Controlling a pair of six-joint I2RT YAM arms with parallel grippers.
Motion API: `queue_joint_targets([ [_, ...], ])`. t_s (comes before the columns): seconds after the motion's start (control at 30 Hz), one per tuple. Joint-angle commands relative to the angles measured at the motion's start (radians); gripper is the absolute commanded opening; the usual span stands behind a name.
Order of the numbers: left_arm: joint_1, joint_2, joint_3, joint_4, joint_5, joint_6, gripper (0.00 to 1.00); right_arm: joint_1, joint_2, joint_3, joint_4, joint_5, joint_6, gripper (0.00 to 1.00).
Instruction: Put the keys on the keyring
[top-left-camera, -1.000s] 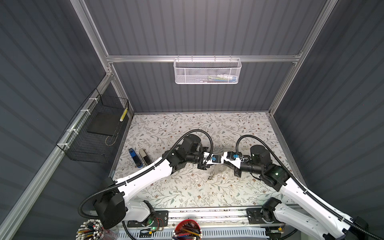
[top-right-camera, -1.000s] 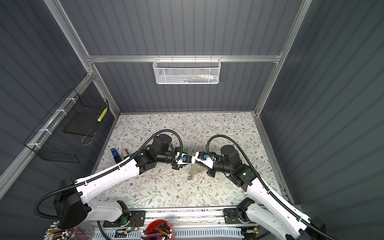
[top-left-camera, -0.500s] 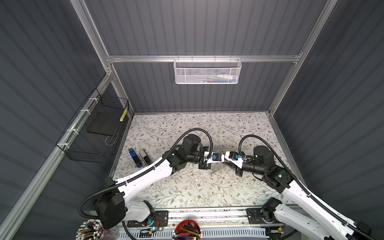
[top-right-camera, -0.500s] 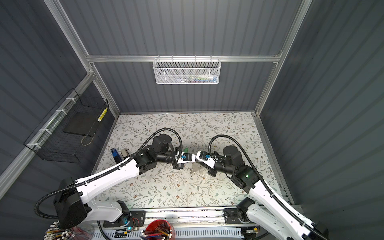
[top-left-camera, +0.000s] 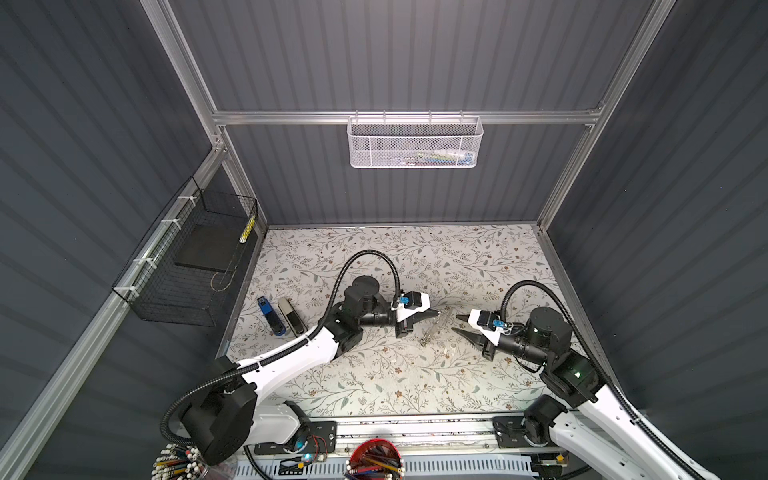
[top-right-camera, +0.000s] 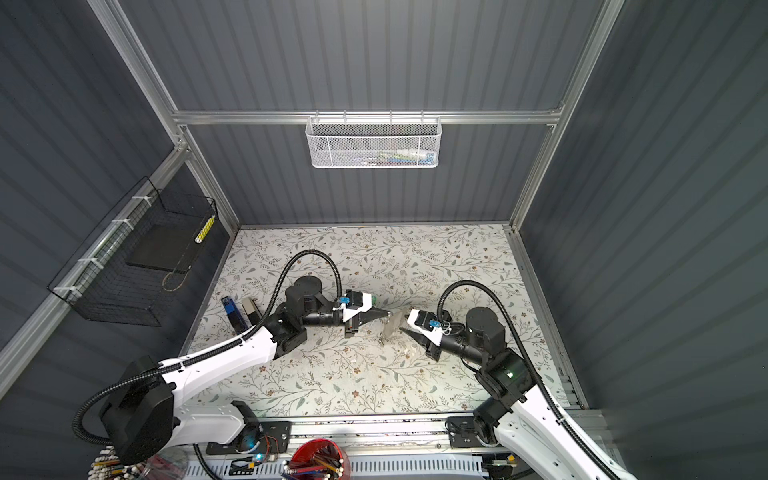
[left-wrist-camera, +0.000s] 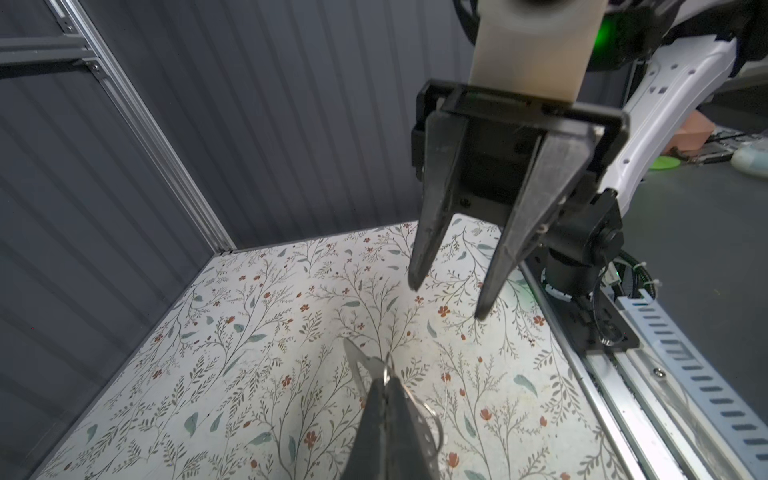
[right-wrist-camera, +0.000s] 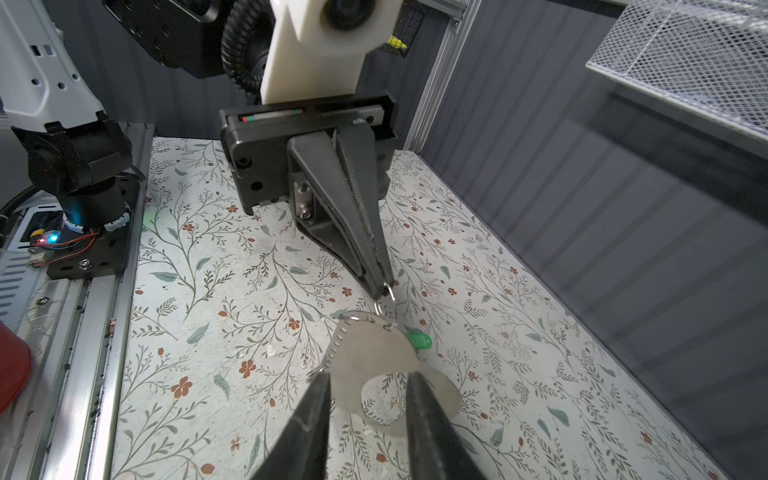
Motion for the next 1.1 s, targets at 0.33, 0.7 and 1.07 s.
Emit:
queue_joint_targets([
  [0.33,0.005,-0.017,-0.032,0.213,0.109,-0.129,0.0,-0.017,0.085,0.023,0.093,-0.111,0.05,0.3],
  [0.7,0.001,0.014,-0.024,0.221,0.14,-0.14,0.0,-0.018,0.109,0.04,0.135,-0.13,0.044,0.28],
  [1.07,-0.017,0.025,0.006,0.125,0.129,-0.064,0.0,-0.017,0.098,0.04,0.171,-0.149,0.047,0.22],
])
